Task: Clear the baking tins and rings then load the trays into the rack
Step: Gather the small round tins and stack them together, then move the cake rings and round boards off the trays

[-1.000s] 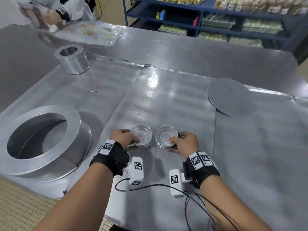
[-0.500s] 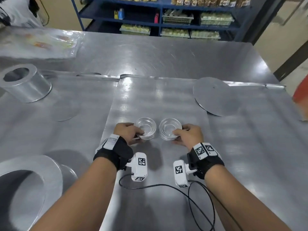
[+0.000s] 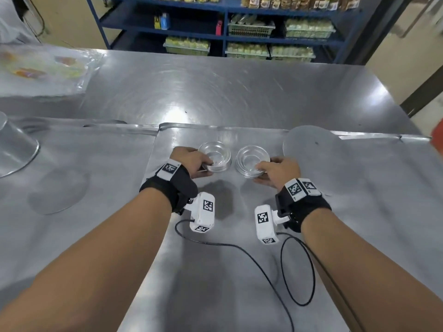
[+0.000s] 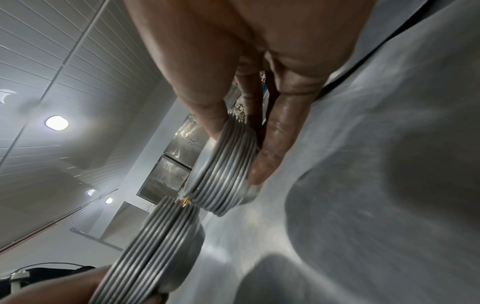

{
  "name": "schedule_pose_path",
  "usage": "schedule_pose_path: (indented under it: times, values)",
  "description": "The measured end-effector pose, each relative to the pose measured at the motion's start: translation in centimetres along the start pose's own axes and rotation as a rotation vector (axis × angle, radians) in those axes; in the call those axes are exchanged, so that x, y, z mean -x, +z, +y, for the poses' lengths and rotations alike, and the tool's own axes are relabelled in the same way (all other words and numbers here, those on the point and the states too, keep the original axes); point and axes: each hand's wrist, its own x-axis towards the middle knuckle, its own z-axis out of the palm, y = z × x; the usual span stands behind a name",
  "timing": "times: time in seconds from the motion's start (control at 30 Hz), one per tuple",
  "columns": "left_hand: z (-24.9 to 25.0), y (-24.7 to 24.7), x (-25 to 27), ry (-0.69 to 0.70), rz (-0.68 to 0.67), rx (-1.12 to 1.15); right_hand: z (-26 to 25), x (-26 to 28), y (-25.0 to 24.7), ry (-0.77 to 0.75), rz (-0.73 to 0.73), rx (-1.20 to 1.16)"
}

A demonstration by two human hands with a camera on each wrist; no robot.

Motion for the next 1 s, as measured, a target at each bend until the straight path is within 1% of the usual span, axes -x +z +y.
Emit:
schedule_pose_path:
  times: [0.17,0.23,0.3,0.4,0.5,0.53,0.6,0.67,0.73,0.77,0.83,0.9,0.93,1.0]
  values:
    - [3.2,2.4,-5.8,0.054,-0.003,-0.034,-2.8,-7.2,1.2,-0.026,-0.006,0.019]
    - [4.1,3.3,-8.3,0.086,-0.01,-0.092,-3.7,-10.9,1.5,-0.043,0.032,0.108]
    - [5.0,4.0,-10.5,0.117,0.016,-0.14,-4.4,-14.0,1.6,-0.069,0.039,0.151]
    - [6.5,5.0,-13.7,0.128,0.037,-0.124,-7.1,-14.7,2.7,-0.088,0.077,0.141]
    - [7.2,6.1,-16.1,0.145,0.05,-0.153,-8.3,-16.4,3.3,-0.088,0.097,0.116]
    - [7.2,6.3,-17.1,0.148,0.065,-0.143,-8.4,-17.1,3.5,-0.079,0.103,0.136]
    - [7.0,6.6,-18.8,0.16,0.103,-0.184,-8.4,-18.2,3.6,-0.08,0.115,0.247]
    - [6.4,6.8,-20.6,0.142,0.131,-0.269,-8.5,-18.8,3.3,-0.069,0.063,0.326]
    - [5.5,6.8,-23.5,0.139,0.143,-0.322,-8.5,-19.4,3.2,-0.069,-0.001,0.338]
    - [5.0,6.9,-25.7,0.141,0.137,-0.341,-8.5,-19.6,3.3,-0.08,0.006,0.371]
    - [5.1,7.3,-26.1,0.14,0.134,-0.38,-8.4,-19.6,3.4,-0.102,0.069,0.466]
    - [5.8,7.5,-24.0,0.155,0.133,-0.419,-8.5,-19.5,3.5,-0.1,0.1,0.491]
    - [6.2,7.5,-22.1,0.167,0.13,-0.437,-8.4,-20.0,3.6,-0.111,0.108,0.517]
    - [6.7,7.5,-20.5,0.198,0.13,-0.471,-8.0,-21.8,3.6,-0.136,0.079,0.543]
